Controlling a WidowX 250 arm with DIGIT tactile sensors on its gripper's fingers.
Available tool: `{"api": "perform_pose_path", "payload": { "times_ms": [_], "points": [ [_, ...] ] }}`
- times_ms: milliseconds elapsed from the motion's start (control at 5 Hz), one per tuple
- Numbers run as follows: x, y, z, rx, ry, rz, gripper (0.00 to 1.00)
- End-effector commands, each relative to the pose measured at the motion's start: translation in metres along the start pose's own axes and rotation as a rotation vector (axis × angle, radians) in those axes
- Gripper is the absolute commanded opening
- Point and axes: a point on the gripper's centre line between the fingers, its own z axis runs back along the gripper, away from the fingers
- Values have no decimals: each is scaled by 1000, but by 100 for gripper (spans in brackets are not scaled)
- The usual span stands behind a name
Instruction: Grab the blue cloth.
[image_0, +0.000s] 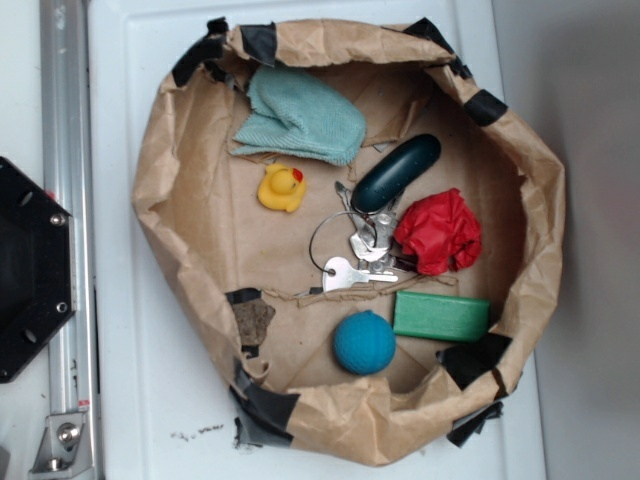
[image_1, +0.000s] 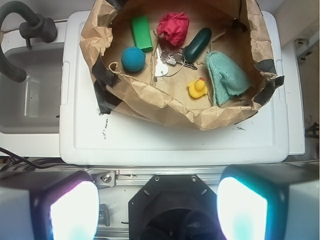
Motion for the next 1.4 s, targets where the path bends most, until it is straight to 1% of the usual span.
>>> {"api": "perform_pose_path", "payload": {
  "times_ms": [0, 200, 400, 600, 800, 1000, 1200],
  "points": [
    [0, 0, 0, 0, 0, 0, 100],
    [48, 17, -28, 156, -31, 173, 100],
    [94, 46, -63, 267, -84, 255, 100],
    [114, 60, -98, 317, -118, 229, 100],
    [131, 74, -133, 305, -144, 164, 100],
    [130, 79, -156, 326, -148, 76, 100],
    [114, 81, -182, 220, -70, 34, 100]
  ]
}}
